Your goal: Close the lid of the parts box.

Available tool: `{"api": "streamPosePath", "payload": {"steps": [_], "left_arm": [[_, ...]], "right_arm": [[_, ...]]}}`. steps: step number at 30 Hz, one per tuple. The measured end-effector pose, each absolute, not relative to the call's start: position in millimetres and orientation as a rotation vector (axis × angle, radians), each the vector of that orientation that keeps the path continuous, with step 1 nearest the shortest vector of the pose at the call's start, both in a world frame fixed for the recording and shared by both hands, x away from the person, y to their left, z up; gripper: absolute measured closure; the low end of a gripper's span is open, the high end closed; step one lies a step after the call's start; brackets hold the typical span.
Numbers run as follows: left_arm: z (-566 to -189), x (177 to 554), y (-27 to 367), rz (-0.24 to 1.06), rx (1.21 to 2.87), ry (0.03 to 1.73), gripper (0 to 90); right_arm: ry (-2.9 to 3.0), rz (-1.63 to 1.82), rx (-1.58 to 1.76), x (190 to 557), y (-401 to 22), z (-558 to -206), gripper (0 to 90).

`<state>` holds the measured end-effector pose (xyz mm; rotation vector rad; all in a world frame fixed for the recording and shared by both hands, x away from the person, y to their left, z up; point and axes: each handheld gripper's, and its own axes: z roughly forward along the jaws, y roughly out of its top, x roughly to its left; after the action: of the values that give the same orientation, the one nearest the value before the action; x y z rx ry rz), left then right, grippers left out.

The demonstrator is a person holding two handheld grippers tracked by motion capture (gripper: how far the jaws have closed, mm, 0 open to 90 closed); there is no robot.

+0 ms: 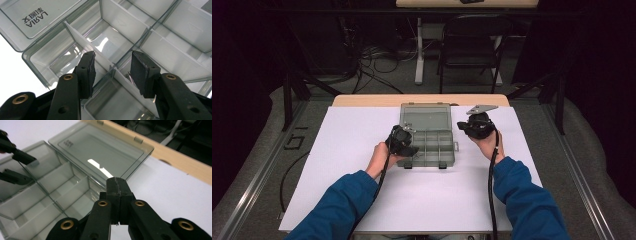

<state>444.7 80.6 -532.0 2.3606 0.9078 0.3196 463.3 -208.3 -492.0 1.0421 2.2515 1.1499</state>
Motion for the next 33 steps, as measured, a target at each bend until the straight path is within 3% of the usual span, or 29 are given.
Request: {"api": "streamPosePath", "payload": {"steps": [15,33], "left_arm": [[-532.1,444.8,80.4,0.319,2.361,0.908,54.6],[-532.1,445.1,80.4,0.320,2.365,0.905,54.6]], "right_arm": [[2.297,1.035,1.150,506.9,-201.8,-522.0,90.0],[2.341,0.929,1.141,522.8,-189.1,-551.0,90.0]]}}
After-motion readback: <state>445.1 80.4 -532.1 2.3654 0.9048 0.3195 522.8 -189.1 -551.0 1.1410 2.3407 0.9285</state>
